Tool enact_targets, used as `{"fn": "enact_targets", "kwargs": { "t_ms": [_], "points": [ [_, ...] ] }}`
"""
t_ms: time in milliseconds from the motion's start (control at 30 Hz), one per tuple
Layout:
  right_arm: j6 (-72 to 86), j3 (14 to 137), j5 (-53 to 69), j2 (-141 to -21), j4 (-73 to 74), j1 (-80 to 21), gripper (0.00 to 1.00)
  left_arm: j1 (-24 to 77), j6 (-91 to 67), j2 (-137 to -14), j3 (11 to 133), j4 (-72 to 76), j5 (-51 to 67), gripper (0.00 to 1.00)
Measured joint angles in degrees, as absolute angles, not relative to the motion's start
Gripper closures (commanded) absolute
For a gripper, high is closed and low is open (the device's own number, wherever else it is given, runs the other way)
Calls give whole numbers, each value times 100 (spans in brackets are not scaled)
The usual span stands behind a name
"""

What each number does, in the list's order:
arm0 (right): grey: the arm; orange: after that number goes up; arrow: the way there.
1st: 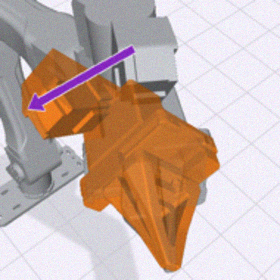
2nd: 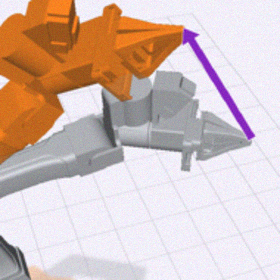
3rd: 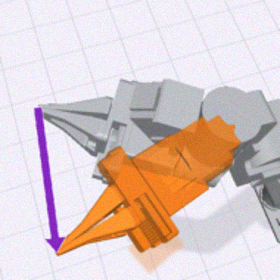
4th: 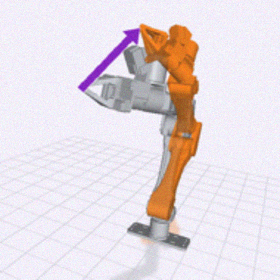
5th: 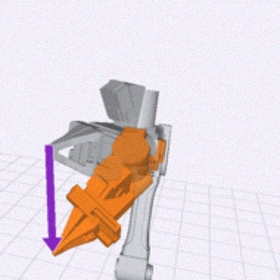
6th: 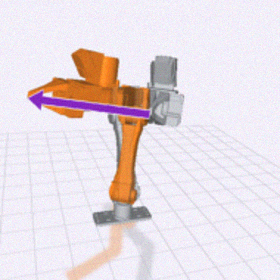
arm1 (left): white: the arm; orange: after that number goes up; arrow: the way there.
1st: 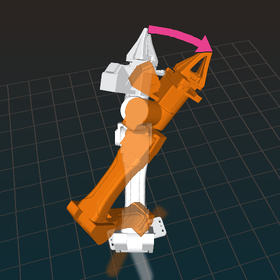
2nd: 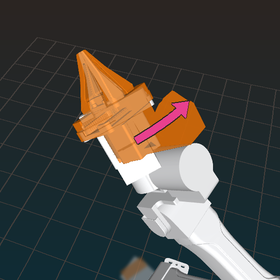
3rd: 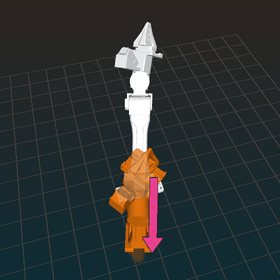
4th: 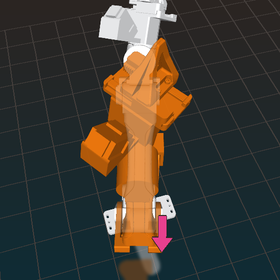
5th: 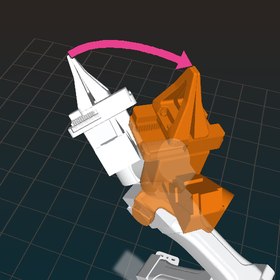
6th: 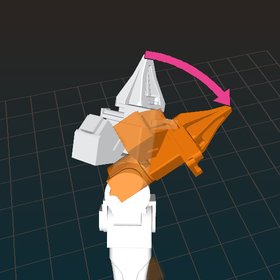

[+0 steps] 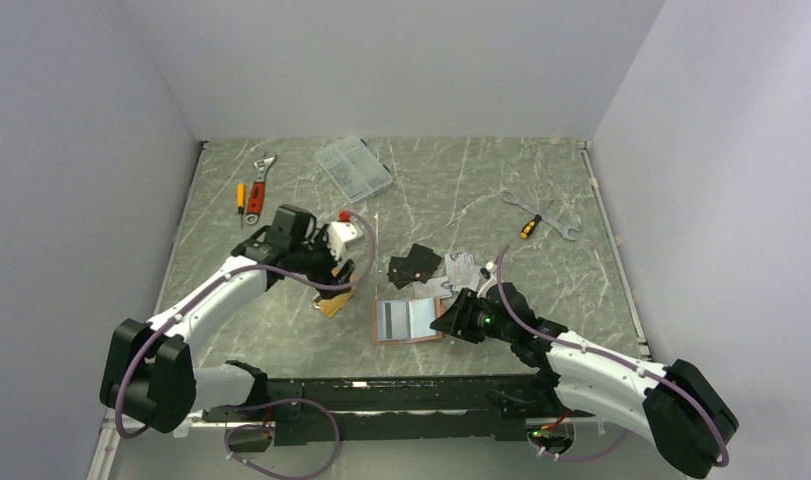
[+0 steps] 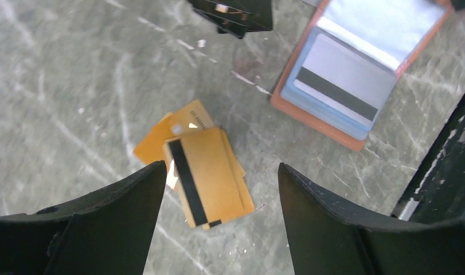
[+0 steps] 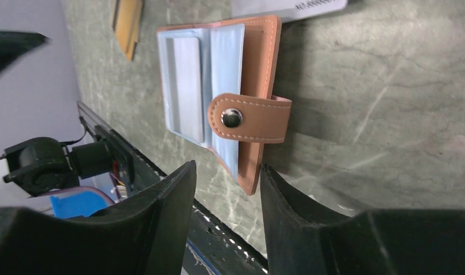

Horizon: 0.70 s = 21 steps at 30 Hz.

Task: Put the credit cards into the card holder
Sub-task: Close the card holder at the center of the board.

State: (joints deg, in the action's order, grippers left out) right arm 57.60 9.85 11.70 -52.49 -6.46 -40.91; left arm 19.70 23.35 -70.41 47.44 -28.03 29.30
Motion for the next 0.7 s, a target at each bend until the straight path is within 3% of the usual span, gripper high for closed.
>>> {"fn": "enact_targets", "kwargs": {
  "t_ms": [400, 700],
  "points": [
    [5697, 1127, 1070, -5452, -709, -4091, 53, 3691, 4101, -7422, 3815, -1994, 2040, 21],
    [5586, 1328, 1079, -5850, -729, -4091, 53, 4753, 4952, -7839, 3540, -1105, 1155, 28]
  ]
}}
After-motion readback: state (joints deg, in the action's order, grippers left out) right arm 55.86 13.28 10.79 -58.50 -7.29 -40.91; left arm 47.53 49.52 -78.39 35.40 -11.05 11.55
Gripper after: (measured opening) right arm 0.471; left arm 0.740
